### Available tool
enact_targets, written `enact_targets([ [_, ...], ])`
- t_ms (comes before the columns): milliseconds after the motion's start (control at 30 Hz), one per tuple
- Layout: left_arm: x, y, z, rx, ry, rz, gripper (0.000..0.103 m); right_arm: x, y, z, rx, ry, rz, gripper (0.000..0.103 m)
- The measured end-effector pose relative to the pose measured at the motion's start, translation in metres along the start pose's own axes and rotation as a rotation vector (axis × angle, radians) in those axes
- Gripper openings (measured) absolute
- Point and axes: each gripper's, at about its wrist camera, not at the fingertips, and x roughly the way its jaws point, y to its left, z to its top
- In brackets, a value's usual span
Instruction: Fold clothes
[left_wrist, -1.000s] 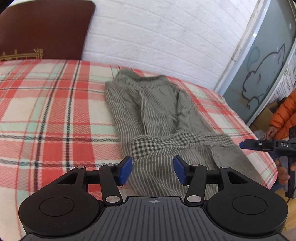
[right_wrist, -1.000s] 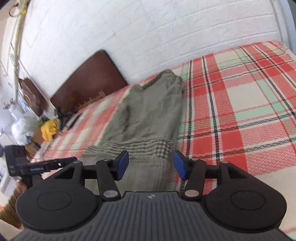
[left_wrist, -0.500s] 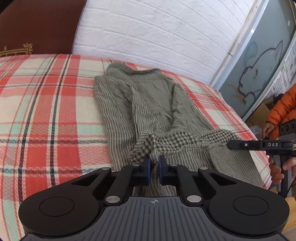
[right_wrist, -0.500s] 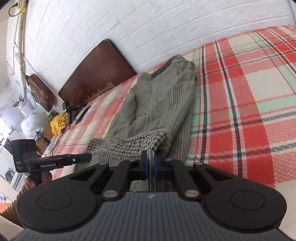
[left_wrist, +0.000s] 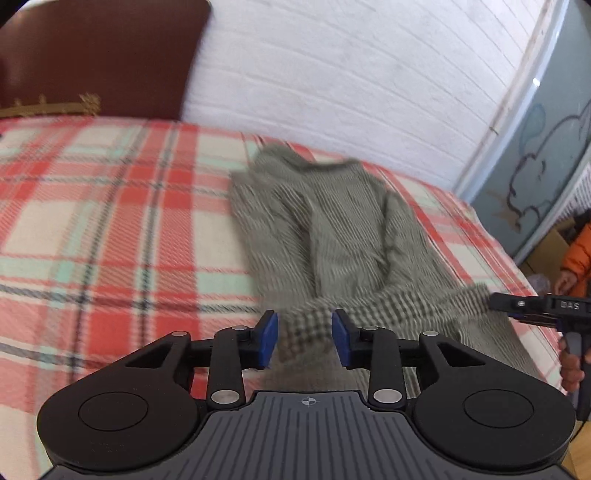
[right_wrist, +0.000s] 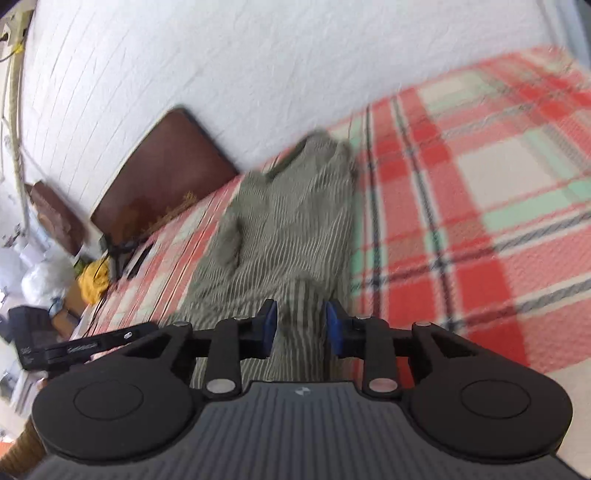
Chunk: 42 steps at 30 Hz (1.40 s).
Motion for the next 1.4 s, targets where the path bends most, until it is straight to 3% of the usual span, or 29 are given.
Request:
enact_targets([
  [67,-0.018,-0.004,0.006,0.01,-0.028,-0.01,0.048,-0.01,0.015,0.001,-0.039,-0.02,0.046,0.034],
  [133,-0.026,-0.024,0.003,0.081,-0.016,-0.071,0.048,-0.018,0.032,0.001,-0.082,-0.03,0.101,0.034],
  [233,-0.03,-0.06,-0.009,0.221,0.03,-0.184,0.05,-0.01,0.059,-0.011,-0.16,0.053,0.187,0.03],
  [367,-0.004,-0.088,-0.032,0.332,0.103,-0.218,0.051,0.017,0.075,-0.028,-0.217,0.157,0.222,0.016],
  [500,0.027,-0.078,-0.031,0.257,0.143,-0.212,0.056,0.047,0.066,-0.026,-0.169,0.195,0.184,0.012],
  [567,0.043,-0.07,-0.028,0.21,0.16,-0.21,0.056,0.06,0.062,-0.026,-0.162,0.197,0.126,0.012],
  [667,0.063,-0.064,-0.024,0.179,0.16,-0.209,0.054,0.076,0.052,-0.025,-0.117,0.21,0.104,0.011],
  [900,0.075,-0.056,-0.012,0.107,0.141,-0.212,0.056,0.084,0.039,-0.016,-0.014,0.15,0.068,0.01],
  [967,0.066,-0.052,-0.006,0.08,0.126,-0.204,0.056,0.076,0.037,-0.012,0.014,0.131,0.096,0.015],
  [1067,0.033,-0.044,-0.002,0.087,0.056,-0.17,0.063,0.047,0.042,-0.008,-0.028,0.082,0.126,0.015],
  [1167,0.008,-0.045,-0.007,0.144,0.04,-0.183,0.065,0.03,0.047,-0.009,-0.08,0.086,0.137,0.015],
  [1233,0.005,-0.051,-0.017,0.204,0.05,-0.167,0.073,0.03,0.048,-0.013,-0.102,0.12,0.135,0.015],
  [1300,0.016,-0.054,-0.029,0.237,0.094,-0.128,0.074,0.039,0.044,-0.02,-0.102,0.162,0.094,0.017],
  [1400,0.042,-0.046,-0.04,0.18,0.144,-0.102,0.074,0.055,0.031,-0.026,-0.04,0.202,0.076,0.011],
])
